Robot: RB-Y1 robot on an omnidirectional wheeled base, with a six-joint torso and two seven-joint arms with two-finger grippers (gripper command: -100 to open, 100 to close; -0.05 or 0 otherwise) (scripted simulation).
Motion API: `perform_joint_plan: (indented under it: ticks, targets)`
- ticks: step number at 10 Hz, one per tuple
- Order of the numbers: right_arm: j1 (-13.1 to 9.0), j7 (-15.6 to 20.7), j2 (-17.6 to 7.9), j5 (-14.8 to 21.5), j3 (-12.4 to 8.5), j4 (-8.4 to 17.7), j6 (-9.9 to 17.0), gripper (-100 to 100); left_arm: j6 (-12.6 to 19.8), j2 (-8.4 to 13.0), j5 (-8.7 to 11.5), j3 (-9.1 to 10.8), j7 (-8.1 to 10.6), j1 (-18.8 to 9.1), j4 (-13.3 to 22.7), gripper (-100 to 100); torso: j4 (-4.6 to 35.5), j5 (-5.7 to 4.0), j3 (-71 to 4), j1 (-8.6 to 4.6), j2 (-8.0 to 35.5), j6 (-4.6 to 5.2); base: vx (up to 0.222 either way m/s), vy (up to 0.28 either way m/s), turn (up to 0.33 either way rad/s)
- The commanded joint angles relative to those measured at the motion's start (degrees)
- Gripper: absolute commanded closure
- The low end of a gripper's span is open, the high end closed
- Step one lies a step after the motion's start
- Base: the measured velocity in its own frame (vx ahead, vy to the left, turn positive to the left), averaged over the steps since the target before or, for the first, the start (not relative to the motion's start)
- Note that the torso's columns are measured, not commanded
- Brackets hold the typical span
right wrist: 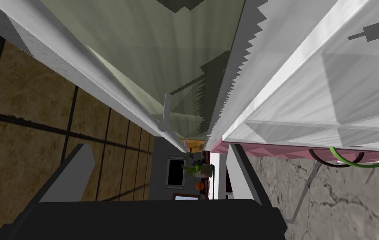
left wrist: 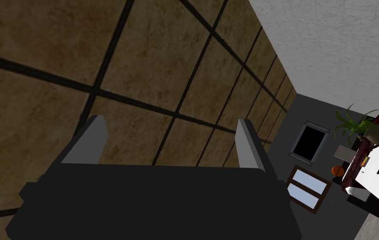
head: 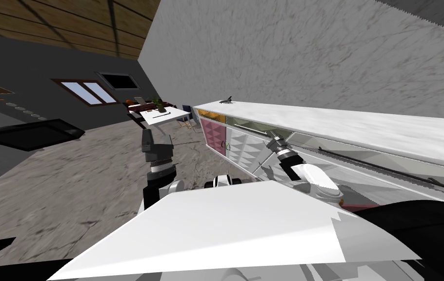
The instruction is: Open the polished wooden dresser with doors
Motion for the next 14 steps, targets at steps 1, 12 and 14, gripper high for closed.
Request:
perform_joint_plan:
  ticks: [1, 12, 14]
  targets:
    - [0.3, -1.6, -1.7, -0.7, -1.0, -0.1, 0.3, -100, 0.0, 0.0, 0.0, -0.01, 0.0, 0.0, 0.0, 0, 0.1, 0.05, 0.1, 0.19, 0.2, 0.0, 0.108, -0.009, 0.013]
    - [-5.6, -5.3, -4.3, -0.7, 5.9, 5.9, 3.8, -100, 0.0, 0.0, 0.0, 0.0, 0.0, 0.0, 0.0, 0, 0.0, -0.05, -0.1, -0.16, -0.1, 0.05, -0.094, 0.04, 0.026]
    - [-9.6, -9.0, -7.4, -0.9, 9.9, 10.0, 7.6, -100, 0.0, 0.0, 0.0, -0.02, 0.0, 0.0, 0.0, 0, 0.0, 0.02, -0.1, 0.02, 0.0, -0.1, -0.155, -0.058, 0.274]
